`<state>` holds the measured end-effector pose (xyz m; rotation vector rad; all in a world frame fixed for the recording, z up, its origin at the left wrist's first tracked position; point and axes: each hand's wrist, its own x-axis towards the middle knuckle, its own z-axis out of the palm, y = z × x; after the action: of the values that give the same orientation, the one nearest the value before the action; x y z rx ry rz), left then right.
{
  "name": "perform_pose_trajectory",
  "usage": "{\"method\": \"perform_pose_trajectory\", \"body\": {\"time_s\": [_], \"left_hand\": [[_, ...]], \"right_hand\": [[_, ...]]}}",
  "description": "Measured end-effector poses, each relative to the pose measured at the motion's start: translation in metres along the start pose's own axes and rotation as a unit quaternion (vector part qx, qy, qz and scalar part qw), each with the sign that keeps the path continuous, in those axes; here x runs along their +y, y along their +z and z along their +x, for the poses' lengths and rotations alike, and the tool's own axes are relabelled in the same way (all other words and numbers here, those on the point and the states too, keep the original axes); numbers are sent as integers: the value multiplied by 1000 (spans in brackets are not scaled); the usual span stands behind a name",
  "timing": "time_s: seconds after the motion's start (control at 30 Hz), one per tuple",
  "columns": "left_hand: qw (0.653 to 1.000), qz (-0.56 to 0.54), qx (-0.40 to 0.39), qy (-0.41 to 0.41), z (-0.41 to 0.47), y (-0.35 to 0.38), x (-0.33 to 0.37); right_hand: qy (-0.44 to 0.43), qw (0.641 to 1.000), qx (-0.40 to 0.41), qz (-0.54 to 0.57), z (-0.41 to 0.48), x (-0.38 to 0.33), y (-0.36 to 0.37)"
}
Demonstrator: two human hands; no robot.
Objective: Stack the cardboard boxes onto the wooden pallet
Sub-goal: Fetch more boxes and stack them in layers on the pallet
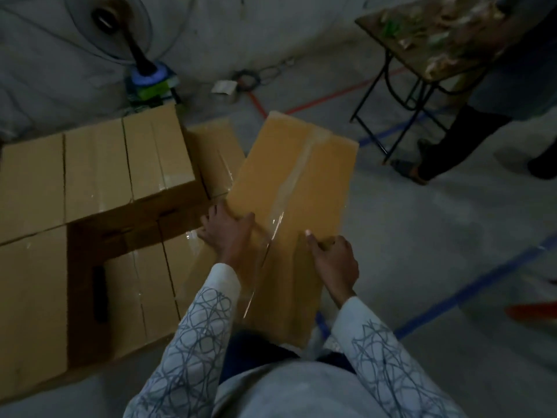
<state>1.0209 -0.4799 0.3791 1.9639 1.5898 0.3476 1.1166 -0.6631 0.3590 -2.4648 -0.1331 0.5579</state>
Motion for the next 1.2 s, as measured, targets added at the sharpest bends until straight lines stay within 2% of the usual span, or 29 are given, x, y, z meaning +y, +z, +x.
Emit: {"method": "perform_pose_trajectory", "body": {"time_s": [0.1, 0.27, 0.5, 0.63, 0.77, 0.87, 1.07, 1.2], "left_hand": [[997, -54, 25, -54, 3, 15, 13], [982, -132, 61, -122, 29, 29, 30], [968, -192, 77, -145, 107, 45, 52], [961, -203, 85, -169, 174, 52, 58], [953, -202, 85, -209, 276, 77, 43], [950, -186, 90, -235, 360, 116, 15], [950, -148, 102, -256, 506, 200, -51], [947, -75, 146, -276, 572, 237, -76]], "right_hand": [[-76, 997, -1, -30, 49, -17, -18], [-163, 986, 10, -6, 116, -53, -4], [-216, 976, 2, 5, 196, -125, 18], [-225, 974, -33, 2, 247, -178, 49], [-225, 973, -60, 2, 315, -236, 117], [-225, 970, -84, 21, 370, -264, 200], [-242, 967, -75, -7, 474, -287, 371], [-243, 966, -84, -18, 521, -303, 436]]}}
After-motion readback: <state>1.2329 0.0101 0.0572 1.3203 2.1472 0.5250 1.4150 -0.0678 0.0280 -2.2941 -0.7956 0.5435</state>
